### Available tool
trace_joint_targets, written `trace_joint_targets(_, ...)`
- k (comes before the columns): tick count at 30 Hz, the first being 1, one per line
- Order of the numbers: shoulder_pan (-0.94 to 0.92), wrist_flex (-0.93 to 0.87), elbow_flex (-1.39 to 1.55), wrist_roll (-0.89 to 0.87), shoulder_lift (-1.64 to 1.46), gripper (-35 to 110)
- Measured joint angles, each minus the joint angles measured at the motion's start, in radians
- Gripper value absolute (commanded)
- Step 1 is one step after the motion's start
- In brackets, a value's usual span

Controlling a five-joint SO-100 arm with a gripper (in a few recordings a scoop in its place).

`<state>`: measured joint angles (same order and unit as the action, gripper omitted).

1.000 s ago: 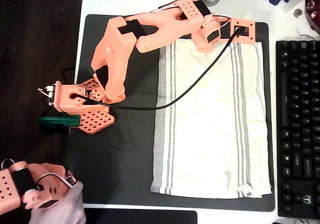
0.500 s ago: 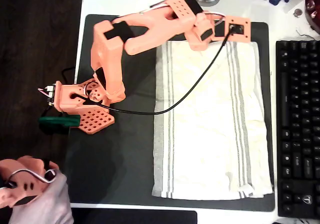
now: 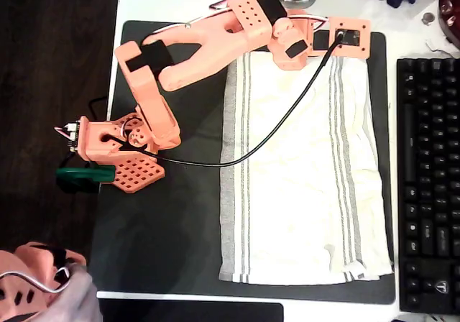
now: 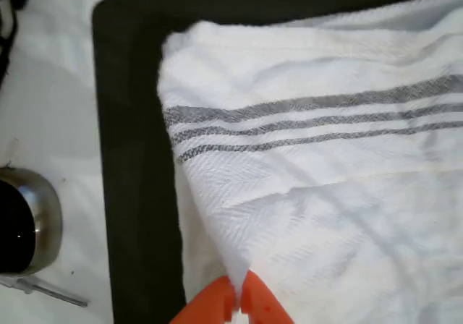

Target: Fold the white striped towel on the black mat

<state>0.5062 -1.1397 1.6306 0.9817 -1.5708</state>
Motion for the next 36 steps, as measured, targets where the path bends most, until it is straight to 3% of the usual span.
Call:
trace_joint_targets(5,0.014,0.005,0.037,0.023,-0.008,12)
trace_joint_targets(9,0.038,0.126,0.196,0.026,-0.029,20)
trace_joint_targets(15,0.052,0.307,0.371,0.058,-0.069,21)
trace_joint_targets(21,0.066,0.33,0.267,0.052,0.098,22)
trace_joint_targets(28,0.06,0.331,0.189,0.058,0.267,18)
trace_joint_targets(33,0.061,0.336,0.164,0.06,0.314,2)
trace_joint_targets(36,0.061,0.339,0.173,0.061,0.318,0)
